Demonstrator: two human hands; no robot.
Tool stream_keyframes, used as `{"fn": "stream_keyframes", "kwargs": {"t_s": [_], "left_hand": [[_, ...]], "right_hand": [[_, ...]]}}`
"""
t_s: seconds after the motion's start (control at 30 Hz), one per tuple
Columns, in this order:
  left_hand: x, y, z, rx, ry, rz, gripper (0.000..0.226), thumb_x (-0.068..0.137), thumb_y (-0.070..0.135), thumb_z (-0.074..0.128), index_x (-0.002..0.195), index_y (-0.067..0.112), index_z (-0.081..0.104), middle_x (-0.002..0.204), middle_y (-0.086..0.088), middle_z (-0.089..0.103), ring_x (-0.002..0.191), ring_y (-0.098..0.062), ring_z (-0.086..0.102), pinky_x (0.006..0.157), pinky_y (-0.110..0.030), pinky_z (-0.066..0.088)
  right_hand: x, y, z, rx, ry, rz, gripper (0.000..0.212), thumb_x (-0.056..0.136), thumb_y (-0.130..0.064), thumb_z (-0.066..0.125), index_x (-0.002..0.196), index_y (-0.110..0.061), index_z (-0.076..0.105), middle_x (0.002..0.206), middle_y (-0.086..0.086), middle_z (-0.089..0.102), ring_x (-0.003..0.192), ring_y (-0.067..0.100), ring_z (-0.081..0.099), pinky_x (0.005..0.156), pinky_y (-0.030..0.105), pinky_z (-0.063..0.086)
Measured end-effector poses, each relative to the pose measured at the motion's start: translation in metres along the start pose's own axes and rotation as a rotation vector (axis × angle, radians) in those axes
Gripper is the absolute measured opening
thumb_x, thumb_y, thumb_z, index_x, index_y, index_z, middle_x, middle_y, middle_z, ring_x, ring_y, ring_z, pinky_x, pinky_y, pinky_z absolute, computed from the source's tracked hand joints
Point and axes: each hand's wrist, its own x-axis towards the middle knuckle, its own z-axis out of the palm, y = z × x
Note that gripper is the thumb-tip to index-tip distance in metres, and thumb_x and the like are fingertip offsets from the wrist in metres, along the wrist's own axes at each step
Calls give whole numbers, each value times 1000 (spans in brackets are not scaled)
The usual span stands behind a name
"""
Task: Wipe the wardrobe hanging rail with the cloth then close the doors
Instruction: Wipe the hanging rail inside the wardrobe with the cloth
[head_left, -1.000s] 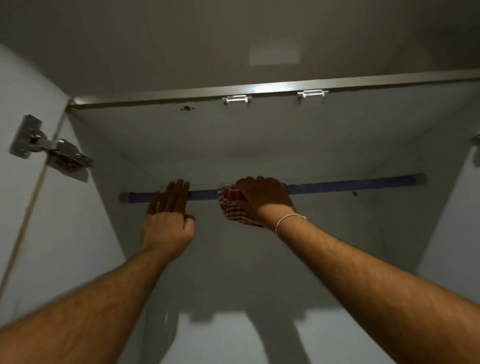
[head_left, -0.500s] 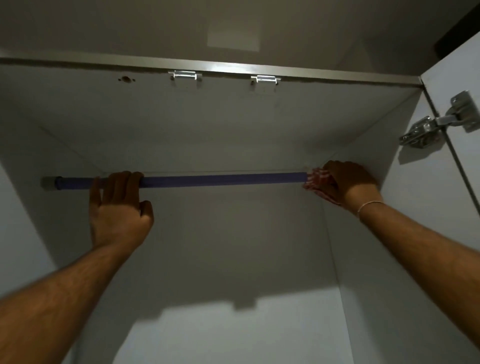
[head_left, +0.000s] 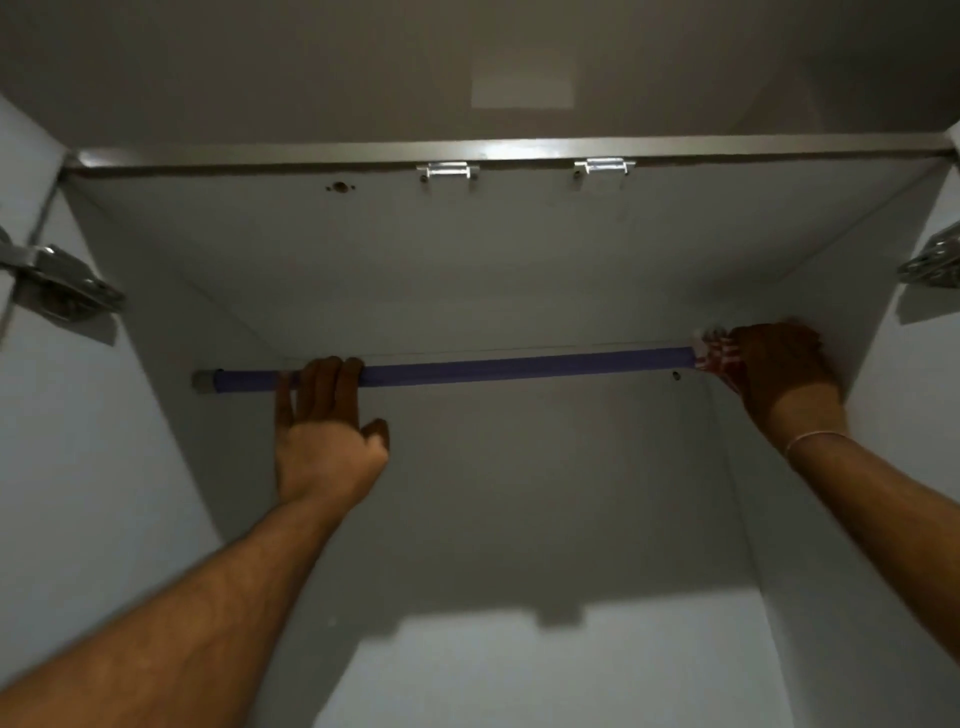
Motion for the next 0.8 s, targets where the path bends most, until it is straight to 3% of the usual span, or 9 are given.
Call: {"fn": "stream_keyframes", "kwargs": {"t_s": [0.1,0.23,0.3,0.4,0.5,0.6,0.67,0.73,0.8], "left_hand": [[5,-4,-9,61,-121,-13,87,83,48,44,164,17,32,169,-10,36,160,-26,24,132,-53,-2],[10,-15,-20,63,-207,-40,90,84,53,34,167,25,21,175,-4,24,163,-19,13,132,-50,-8],[9,-15,-24,52,-237,-61,91,83,55,33,168,25,20,177,-4,21,164,-18,11,131,-47,-8],[13,-7,-30,70,-321,-74,87,91,58,33,169,25,14,179,-4,14,165,-19,6,130,-48,-8],[19,-1,-41,104,-395,-51,87,93,60,32,170,23,11,179,-4,13,165,-23,5,132,-49,-6],[23,5,-56,139,-452,-40,95,84,61,19,170,21,12,178,-6,14,165,-25,6,133,-45,-6],[15,10,-64,140,-419,-39,95,84,56,20,170,17,15,178,-10,17,164,-29,13,133,-46,1],[-9,14,-67,108,-299,5,90,82,45,33,165,10,33,170,-20,35,156,-37,33,130,-52,14],[-46,18,-61,58,-212,111,84,77,36,42,155,6,50,158,-23,52,146,-42,47,127,-58,22]], "right_hand": [[-16,-2,11,67,115,6,37,107,-13,46,138,5,57,133,32,61,124,51,58,113,55,43],[-30,-23,1,180,68,142,60,98,12,53,156,-2,46,160,24,45,149,45,42,125,53,35],[-34,-39,-10,218,-17,255,73,93,14,58,160,-8,41,166,22,38,154,42,36,127,49,33],[-47,-60,-25,344,-53,425,74,96,11,56,164,-9,33,169,21,31,157,38,30,130,41,25],[-67,-89,-34,673,-74,791,69,97,10,51,161,-8,38,168,15,37,157,32,33,129,40,28],[-81,-125,-45,1042,58,1355,44,104,-11,55,148,-9,53,146,19,62,135,39,59,111,35,42],[-85,-141,-48,1290,161,1631,49,104,-36,60,147,-13,56,144,12,64,131,33,62,114,40,45],[-90,-153,-53,1649,116,1725,57,100,-60,56,146,-26,59,147,5,62,131,30,60,119,48,43],[-96,-166,-61,1902,19,1671,62,93,-74,53,138,-33,63,139,6,64,127,32,61,118,52,41]]}}
